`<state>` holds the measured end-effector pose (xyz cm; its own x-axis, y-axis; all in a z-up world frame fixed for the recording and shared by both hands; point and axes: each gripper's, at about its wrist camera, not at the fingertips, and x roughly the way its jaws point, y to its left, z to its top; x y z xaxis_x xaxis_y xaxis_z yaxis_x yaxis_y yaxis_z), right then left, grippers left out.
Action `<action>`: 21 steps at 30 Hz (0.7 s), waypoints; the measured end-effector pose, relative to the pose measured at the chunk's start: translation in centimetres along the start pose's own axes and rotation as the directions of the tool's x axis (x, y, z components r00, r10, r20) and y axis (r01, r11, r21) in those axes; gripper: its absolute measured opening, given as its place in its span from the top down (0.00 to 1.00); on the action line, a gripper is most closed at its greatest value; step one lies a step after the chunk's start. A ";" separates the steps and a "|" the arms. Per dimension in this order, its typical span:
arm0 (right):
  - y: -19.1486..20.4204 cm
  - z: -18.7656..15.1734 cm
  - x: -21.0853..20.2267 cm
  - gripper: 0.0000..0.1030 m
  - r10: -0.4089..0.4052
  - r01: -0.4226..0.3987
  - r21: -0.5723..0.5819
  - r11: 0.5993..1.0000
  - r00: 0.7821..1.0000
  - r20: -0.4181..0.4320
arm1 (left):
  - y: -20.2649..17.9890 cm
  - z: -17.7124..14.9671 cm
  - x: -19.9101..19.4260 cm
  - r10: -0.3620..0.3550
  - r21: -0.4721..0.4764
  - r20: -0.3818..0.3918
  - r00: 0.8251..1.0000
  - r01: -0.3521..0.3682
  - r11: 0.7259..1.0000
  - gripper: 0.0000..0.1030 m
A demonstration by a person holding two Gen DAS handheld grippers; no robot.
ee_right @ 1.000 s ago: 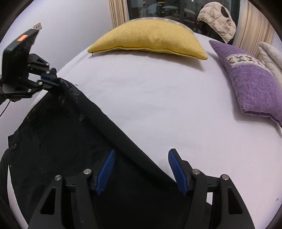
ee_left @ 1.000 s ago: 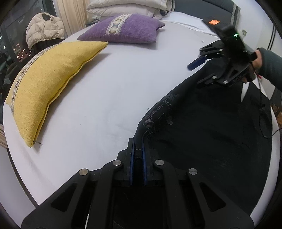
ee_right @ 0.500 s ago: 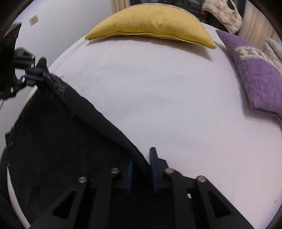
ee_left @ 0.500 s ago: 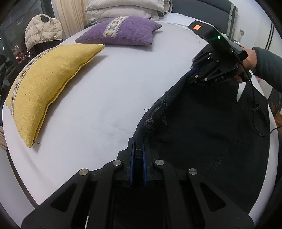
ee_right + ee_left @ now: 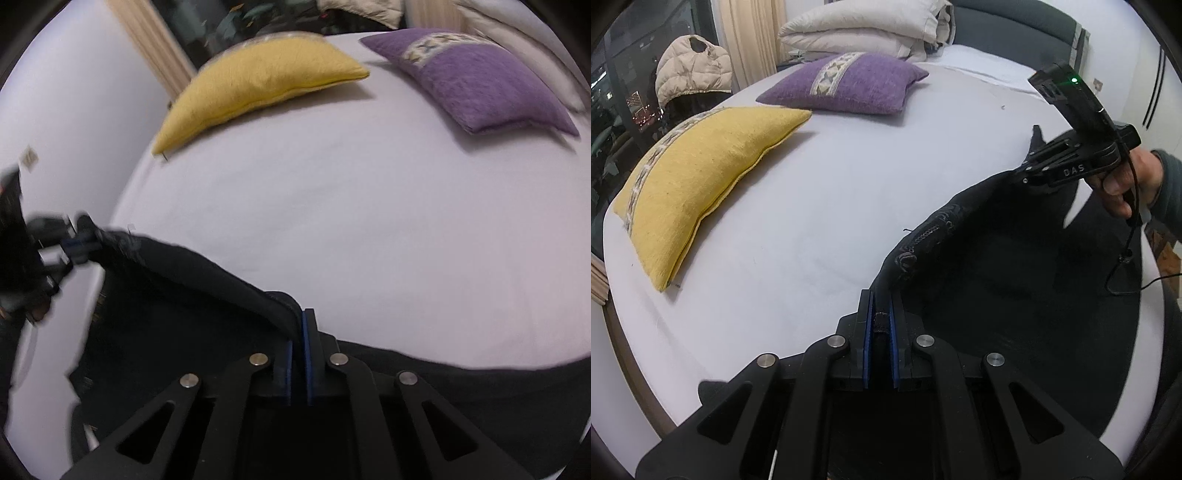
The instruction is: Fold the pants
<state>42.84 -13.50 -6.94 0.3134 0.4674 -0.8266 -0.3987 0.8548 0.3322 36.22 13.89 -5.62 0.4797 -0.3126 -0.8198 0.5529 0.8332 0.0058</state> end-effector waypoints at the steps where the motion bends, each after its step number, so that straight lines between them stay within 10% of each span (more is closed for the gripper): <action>1: 0.5 -0.6 -0.7 0.95 0.010 -0.010 0.009 1.000 1.000 0.011 | -0.5 -0.5 -0.7 0.002 0.000 0.007 1.000 -0.002 1.000 0.94; 21: 12.7 -19.4 -3.4 0.96 -0.150 0.155 -0.151 0.976 0.988 0.044 | -11.8 -19.2 -7.4 -0.012 0.032 -0.004 1.000 0.013 0.999 0.94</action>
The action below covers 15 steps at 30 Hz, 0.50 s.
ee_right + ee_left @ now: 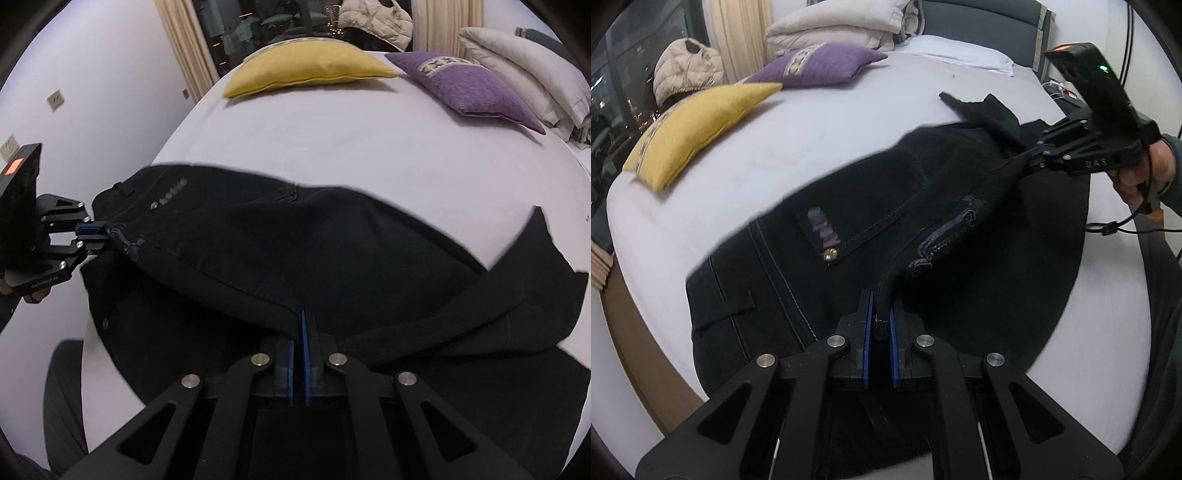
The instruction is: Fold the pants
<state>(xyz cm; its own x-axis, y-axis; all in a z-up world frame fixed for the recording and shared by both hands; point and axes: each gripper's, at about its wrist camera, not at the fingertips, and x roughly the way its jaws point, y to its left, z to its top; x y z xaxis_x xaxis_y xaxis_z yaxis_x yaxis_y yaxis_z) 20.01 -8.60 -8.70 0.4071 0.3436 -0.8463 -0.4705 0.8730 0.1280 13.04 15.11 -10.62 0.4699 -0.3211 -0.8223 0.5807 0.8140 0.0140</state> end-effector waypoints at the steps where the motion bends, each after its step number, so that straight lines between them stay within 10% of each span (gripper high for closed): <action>1: 0.8 -0.6 0.2 0.96 -0.021 0.021 -0.028 0.999 1.000 -0.003 | -0.4 -0.6 0.0 0.003 0.001 -0.001 1.000 -0.003 1.000 0.94; 15: 5.5 -5.7 -0.7 0.95 -0.169 0.174 -0.176 0.969 0.985 0.042 | -4.4 -5.1 -1.4 0.026 0.072 -0.005 1.000 -0.026 0.997 0.94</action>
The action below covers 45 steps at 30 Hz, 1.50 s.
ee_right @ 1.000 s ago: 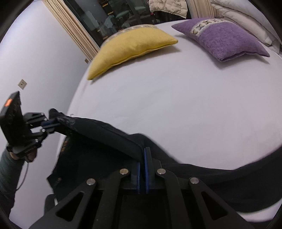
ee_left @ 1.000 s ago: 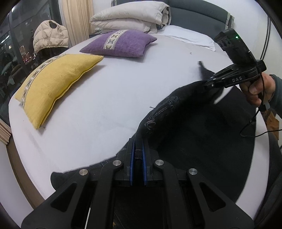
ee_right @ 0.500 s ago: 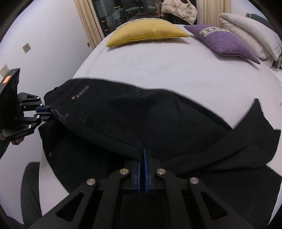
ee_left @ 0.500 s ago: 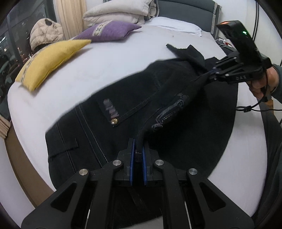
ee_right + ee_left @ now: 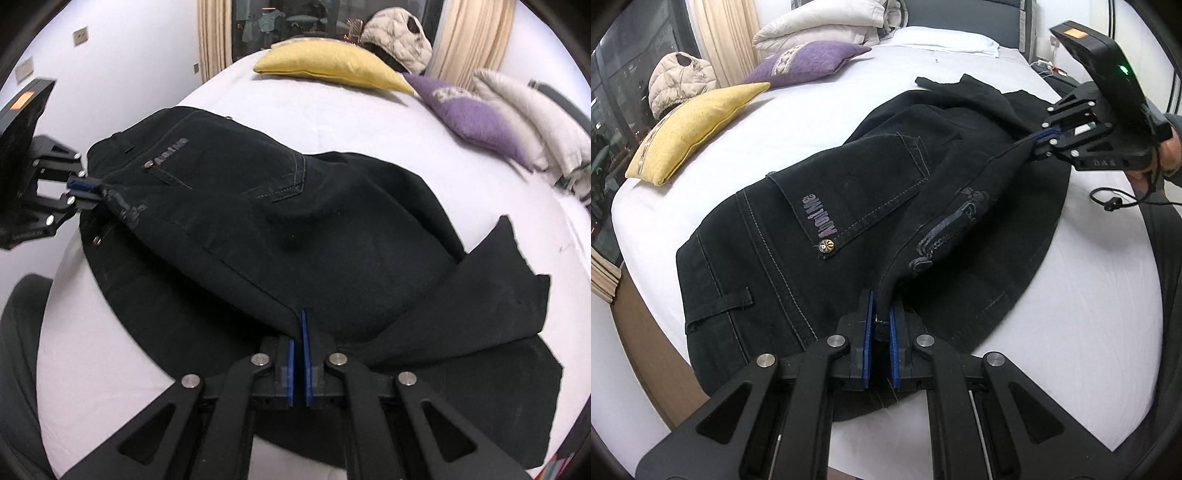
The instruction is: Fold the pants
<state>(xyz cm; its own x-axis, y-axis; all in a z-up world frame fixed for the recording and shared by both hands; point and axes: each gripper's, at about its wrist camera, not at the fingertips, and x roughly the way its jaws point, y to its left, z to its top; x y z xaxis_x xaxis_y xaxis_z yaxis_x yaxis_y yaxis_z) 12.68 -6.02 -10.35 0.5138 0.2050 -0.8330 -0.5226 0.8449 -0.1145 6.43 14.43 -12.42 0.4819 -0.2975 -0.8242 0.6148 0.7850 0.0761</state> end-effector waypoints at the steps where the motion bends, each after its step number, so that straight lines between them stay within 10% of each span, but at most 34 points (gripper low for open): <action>1: 0.2 -0.3 -0.2 0.95 -0.003 0.003 -0.004 1.000 1.000 0.002 | -0.2 -0.2 -0.2 -0.002 0.001 0.001 1.000 0.002 1.000 0.94; 24: 3.1 -5.1 0.9 0.92 -0.070 0.066 -0.088 0.994 0.996 -0.048 | -0.8 -1.2 2.1 0.012 0.016 0.013 1.000 -0.012 1.000 0.89; 26: 2.9 -5.1 0.3 0.88 -0.058 0.054 -0.082 0.995 0.997 -0.043 | -0.9 -1.1 2.0 0.039 0.031 0.005 0.999 -0.039 0.999 0.82; 30: 1.9 -5.6 -1.1 0.71 0.034 -0.036 -0.042 0.998 0.998 -0.052 | -1.1 -1.3 0.6 0.046 0.047 -0.027 0.999 -0.045 0.998 0.30; 34: 0.1 -5.9 -3.7 0.62 0.149 -0.148 0.032 0.988 0.988 -0.033 | -0.7 -1.5 -1.6 0.007 0.007 -0.062 0.998 -0.006 1.000 0.30; 39: -2.4 -2.9 -5.9 0.62 0.216 -0.233 0.160 0.959 0.969 0.115 | -0.3 2.7 -3.5 -0.031 -0.116 0.101 0.994 0.043 0.992 0.30; 45: -2.6 -2.4 -0.4 0.62 0.274 -0.287 0.287 0.914 0.958 0.087 | 0.6 6.6 4.3 -0.035 -0.292 0.088 0.995 0.059 0.954 0.30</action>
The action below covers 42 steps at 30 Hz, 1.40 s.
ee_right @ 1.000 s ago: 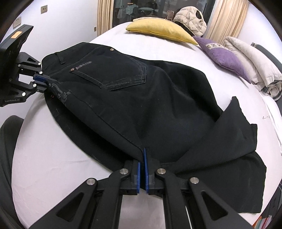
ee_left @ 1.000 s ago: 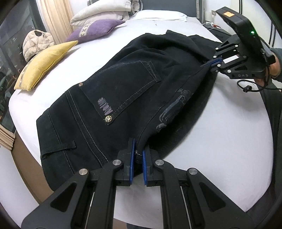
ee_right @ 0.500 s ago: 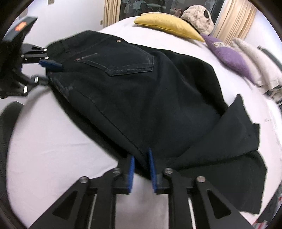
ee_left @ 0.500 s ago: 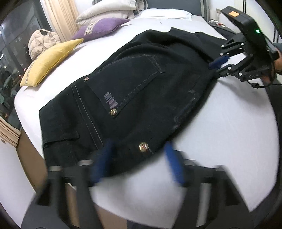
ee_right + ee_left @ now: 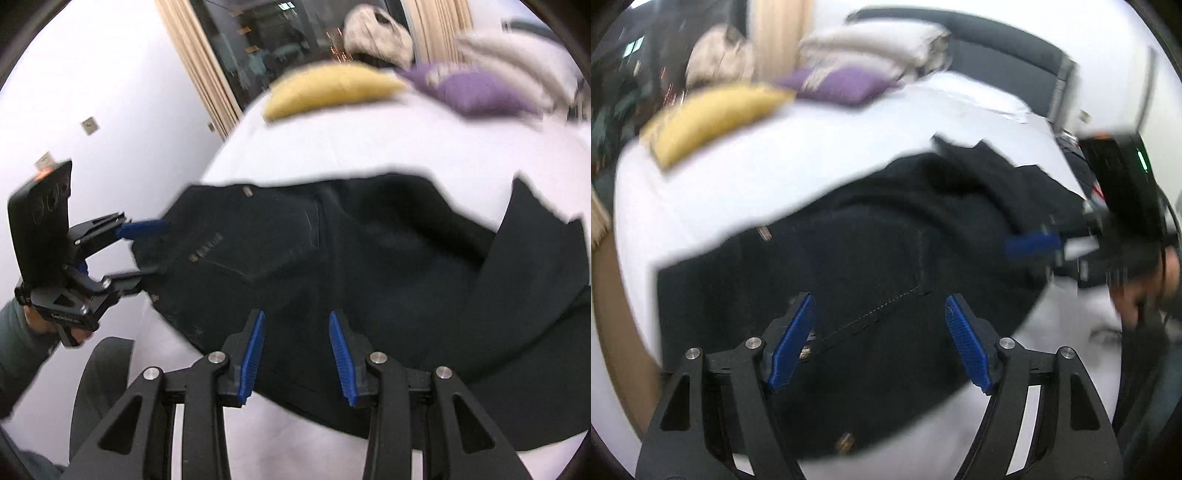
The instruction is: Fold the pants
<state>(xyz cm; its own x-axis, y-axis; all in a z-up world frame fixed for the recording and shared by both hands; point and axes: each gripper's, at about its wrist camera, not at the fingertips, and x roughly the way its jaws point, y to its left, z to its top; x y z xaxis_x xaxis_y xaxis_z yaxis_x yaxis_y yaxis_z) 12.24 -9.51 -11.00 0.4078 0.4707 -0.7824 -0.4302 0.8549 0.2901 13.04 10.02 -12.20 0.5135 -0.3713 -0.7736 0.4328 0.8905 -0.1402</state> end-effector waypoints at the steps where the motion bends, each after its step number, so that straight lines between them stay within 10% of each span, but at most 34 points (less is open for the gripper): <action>1: -0.9 -0.8 1.5 0.62 -0.041 0.042 0.016 0.999 0.998 -0.047 | 0.2 -0.5 2.2 -0.001 -0.025 -0.064 0.998 -0.001 1.000 0.30; 7: -3.0 -4.6 -0.8 0.64 -0.051 0.052 0.027 0.998 0.998 -0.031 | -1.1 -0.4 3.6 0.087 0.019 -0.080 0.993 -0.086 0.996 0.30; 14: -0.9 0.9 -2.9 0.50 0.002 -0.004 0.015 1.000 0.994 0.108 | -3.2 3.5 4.5 0.126 0.028 -0.005 0.992 -0.126 0.992 0.30; 18: -3.6 -0.4 3.0 0.47 -0.081 0.086 0.086 0.993 0.995 -0.062 | -0.7 1.2 8.1 0.095 -0.087 -0.079 0.992 -0.102 0.991 0.27; 24: -6.6 0.8 -3.3 0.50 -0.095 0.081 0.194 0.978 0.994 0.060 | -3.0 3.3 6.0 0.108 -0.073 -0.011 0.994 -0.109 0.991 0.27; 27: -10.5 4.8 -7.1 0.24 -0.242 0.202 0.251 0.947 0.960 0.139 | -1.7 3.5 7.8 0.145 -0.126 -0.049 0.988 -0.150 0.981 0.27; 37: -21.0 18.0 0.3 0.23 -0.419 0.459 0.241 0.855 0.886 -0.201 | -4.4 3.4 11.7 0.230 -0.115 -0.077 0.970 -0.238 0.964 0.15; 42: -23.3 18.9 5.8 0.24 -0.492 0.575 0.236 0.783 0.806 -0.330 | -2.6 1.3 10.0 0.227 -0.119 -0.057 0.972 -0.232 0.965 0.15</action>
<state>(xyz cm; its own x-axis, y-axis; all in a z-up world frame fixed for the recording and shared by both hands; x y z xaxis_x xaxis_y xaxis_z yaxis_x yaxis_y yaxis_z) 39.86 -22.54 -11.85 0.2748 -0.1137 -0.9548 0.0879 0.9918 -0.0928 17.97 3.71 -18.77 0.5550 -0.1439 -0.8193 0.2106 0.9771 -0.0290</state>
